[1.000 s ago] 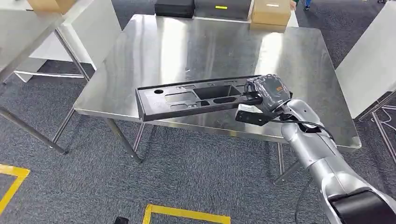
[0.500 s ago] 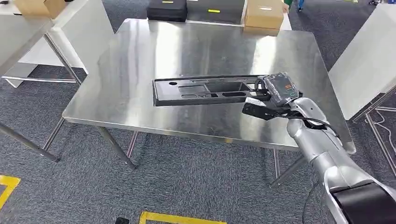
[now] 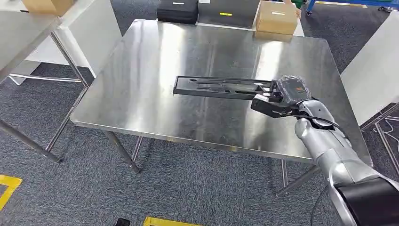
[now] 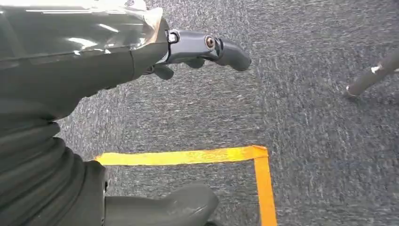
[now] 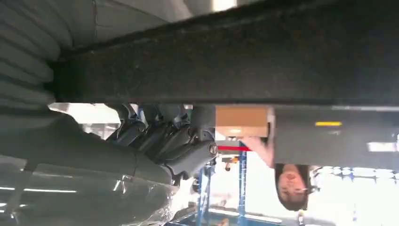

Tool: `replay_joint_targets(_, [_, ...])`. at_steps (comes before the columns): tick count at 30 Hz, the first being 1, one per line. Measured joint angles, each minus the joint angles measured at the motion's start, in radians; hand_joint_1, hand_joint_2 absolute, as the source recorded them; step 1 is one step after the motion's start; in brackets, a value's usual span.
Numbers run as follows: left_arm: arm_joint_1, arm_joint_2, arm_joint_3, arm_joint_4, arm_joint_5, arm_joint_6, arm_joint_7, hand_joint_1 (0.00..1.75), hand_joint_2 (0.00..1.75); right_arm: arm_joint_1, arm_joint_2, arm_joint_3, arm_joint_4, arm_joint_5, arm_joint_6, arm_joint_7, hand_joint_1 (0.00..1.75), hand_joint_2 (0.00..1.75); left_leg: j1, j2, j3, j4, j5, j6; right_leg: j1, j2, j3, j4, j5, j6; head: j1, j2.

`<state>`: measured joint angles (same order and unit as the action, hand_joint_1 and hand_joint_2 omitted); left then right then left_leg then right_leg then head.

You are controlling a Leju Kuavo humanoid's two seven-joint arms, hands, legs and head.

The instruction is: Take the parts from the cabinet and place them on the table.

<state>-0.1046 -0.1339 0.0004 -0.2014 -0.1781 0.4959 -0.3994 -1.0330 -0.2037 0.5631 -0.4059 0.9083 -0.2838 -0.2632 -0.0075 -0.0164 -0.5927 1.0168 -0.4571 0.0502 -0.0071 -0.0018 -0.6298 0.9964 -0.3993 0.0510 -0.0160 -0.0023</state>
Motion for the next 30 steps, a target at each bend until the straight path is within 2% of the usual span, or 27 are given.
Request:
replay_joint_targets(1, [0.000,0.000,0.000,0.000,0.000,0.001,0.000,0.00,1.75,-0.004,-0.001,-0.001,0.005,0.001,-0.002,0.004,1.62,1.75,0.002,0.001,0.000,-0.002,-0.001,-0.002,-0.005,0.002,-0.004,0.002,0.000,-0.009,0.000,0.000])
replay_joint_targets(3, [0.002,-0.001,0.000,0.000,-0.001,0.003,0.000,0.00,1.75,-0.005,-0.001,-0.002,0.018,0.002,-0.003,0.015,1.62,1.75,0.003,0.002,0.003,-0.001,-0.006,-0.009,-0.006,0.004,-0.001,0.001,-0.003,-0.018,0.000,0.000])
replay_joint_targets(4, [0.001,0.001,0.000,0.000,-0.001,0.005,0.000,0.00,1.75,-0.004,0.000,-0.003,0.023,0.002,-0.004,0.017,1.62,1.75,0.006,0.002,-0.004,0.005,-0.017,-0.016,-0.018,0.004,0.006,-0.002,-0.003,-0.022,0.000,0.000])
replay_joint_targets(5, [0.001,0.000,0.000,0.000,-0.003,0.008,0.000,0.00,1.75,-0.006,0.000,-0.006,0.026,0.002,-0.005,0.019,1.62,1.75,0.005,0.005,-0.013,0.037,-0.034,-0.026,-0.020,0.003,0.011,-0.002,-0.008,-0.031,-0.005,0.000])
replay_joint_targets(6, [0.000,-0.001,0.000,0.000,-0.003,0.008,0.000,0.00,1.75,-0.008,0.000,-0.009,0.029,0.002,-0.005,0.020,1.62,1.75,0.011,0.008,-0.046,0.103,-0.063,-0.033,-0.020,0.003,0.014,-0.002,-0.010,-0.039,-0.008,0.000])
replay_joint_targets(8, [0.001,-0.001,0.000,0.000,-0.006,0.009,0.000,0.00,1.75,-0.008,0.002,-0.011,0.035,0.002,-0.006,0.022,1.62,1.75,0.020,0.010,-0.140,0.267,-0.124,-0.044,-0.020,0.004,0.017,-0.002,-0.015,-0.046,-0.008,0.000])
replay_joint_targets(9, [0.001,-0.001,0.000,0.000,-0.006,0.009,0.001,0.00,1.75,-0.007,0.003,-0.011,0.039,0.002,-0.006,0.023,1.62,1.75,0.023,0.011,-0.175,0.313,-0.127,-0.049,-0.020,0.004,0.019,-0.002,-0.017,-0.047,-0.007,0.000])
replay_joint_targets(10, [0.001,-0.002,0.000,0.000,-0.006,0.009,0.001,0.00,1.75,-0.006,0.003,-0.011,0.042,0.003,-0.006,0.023,1.62,1.75,0.025,0.012,-0.182,0.308,-0.108,-0.051,-0.021,0.004,0.021,-0.002,-0.019,-0.045,-0.008,0.000])
replay_joint_targets(11, [0.001,-0.001,0.000,0.000,-0.008,0.009,0.001,0.00,1.75,-0.006,0.003,-0.011,0.045,0.005,-0.006,0.024,1.62,1.75,0.028,0.014,-0.168,0.260,-0.065,-0.052,-0.023,0.006,0.026,-0.002,-0.023,-0.041,-0.008,0.000])
replay_joint_targets(13, [0.001,-0.001,0.000,0.000,-0.009,0.011,0.001,0.00,1.75,-0.006,0.003,-0.011,0.049,0.006,-0.006,0.024,1.62,1.75,0.033,0.015,-0.090,0.082,0.040,-0.052,-0.026,0.007,0.041,-0.002,-0.033,-0.030,-0.008,0.000])
replay_joint_targets(14, [0.001,-0.001,0.000,0.000,-0.009,0.012,0.001,0.00,1.75,-0.007,0.003,-0.012,0.049,0.005,-0.006,0.026,1.62,1.75,0.034,0.016,-0.063,0.025,0.051,-0.049,-0.025,0.007,0.044,-0.002,-0.037,-0.023,-0.008,0.000])
replay_joint_targets(15, [0.000,-0.002,0.000,0.000,-0.009,0.013,0.001,0.00,1.75,-0.012,0.002,-0.014,0.051,0.005,-0.006,0.026,1.62,1.75,0.027,0.013,-0.046,0.003,0.034,-0.045,-0.014,0.008,0.040,0.001,-0.042,-0.016,-0.007,0.000])
replay_joint_targets(18, [0.001,-0.002,0.000,0.000,-0.011,0.022,-0.005,0.00,1.75,-0.014,0.003,-0.017,0.054,0.006,-0.006,0.027,1.62,1.75,0.016,0.011,-0.047,0.010,0.031,-0.024,-0.014,0.008,0.043,-0.007,-0.039,-0.001,-0.007,0.000])
replay_joint_targets(19, [0.001,-0.003,0.000,0.000,-0.013,0.036,-0.022,0.00,1.75,-0.014,0.003,-0.017,0.055,0.009,-0.007,0.026,1.62,1.75,0.017,0.011,-0.041,0.000,0.039,-0.020,-0.007,0.007,0.045,-0.004,-0.042,0.004,-0.009,0.000])
replay_joint_targets(20, [0.000,-0.005,0.000,-0.001,-0.017,0.051,-0.052,0.00,1.75,-0.014,0.005,-0.018,0.056,0.011,-0.007,0.024,1.62,1.75,0.015,0.010,-0.041,-0.001,0.039,-0.020,-0.014,0.006,0.046,-0.009,-0.037,-0.004,-0.007,0.000])
replay_joint_targets(21, [0.000,-0.006,0.000,-0.001,-0.022,0.065,-0.081,0.00,1.75,-0.014,0.005,-0.018,0.057,0.016,-0.009,0.018,1.62,1.75,0.013,0.007,-0.041,-0.001,0.039,-0.019,-0.013,0.005,0.051,-0.015,-0.038,-0.004,-0.007,0.000])
replay_joint_targets(23, [0.003,-0.008,0.010,-0.005,-0.061,0.136,-0.148,0.00,1.75,-0.013,0.007,-0.019,0.058,0.032,-0.012,0.011,1.62,1.75,0.011,0.004,-0.041,-0.001,0.038,-0.019,-0.015,0.003,0.055,-0.021,-0.038,-0.004,-0.006,0.000])
replay_joint_targets(25, [0.012,-0.013,0.079,-0.030,-0.210,0.149,-0.168,0.00,1.75,-0.013,0.009,-0.019,0.058,0.047,-0.016,0.008,1.62,1.75,0.009,0.001,-0.041,-0.001,0.037,-0.016,-0.016,0.002,0.058,-0.026,-0.038,-0.004,-0.006,0.000])
replay_joint_targets(26, [0.012,-0.019,0.118,-0.033,-0.254,0.149,-0.168,0.00,1.75,-0.013,0.010,-0.019,0.059,0.050,-0.016,0.008,0.00,1.75,0.008,0.001,-0.041,-0.001,0.036,-0.013,-0.017,0.001,0.059,-0.029,-0.037,-0.003,-0.006,0.000])
replay_joint_targets(29, [0.011,-0.038,0.222,-0.033,-0.293,0.147,-0.182,0.00,1.75,-0.013,0.016,-0.021,0.059,0.057,-0.018,0.008,0.00,1.75,0.005,0.001,-0.041,-0.001,0.036,-0.008,-0.018,0.001,0.060,-0.032,-0.035,0.000,-0.006,0.000])
replay_joint_targets(30, [0.011,-0.041,0.247,-0.032,-0.292,0.144,-0.181,0.00,0.00,-0.013,0.018,-0.022,0.059,0.062,-0.018,0.008,0.00,1.75,0.004,0.001,-0.041,-0.001,0.036,-0.006,-0.019,0.001,0.060,-0.032,-0.035,0.000,-0.006,0.000])
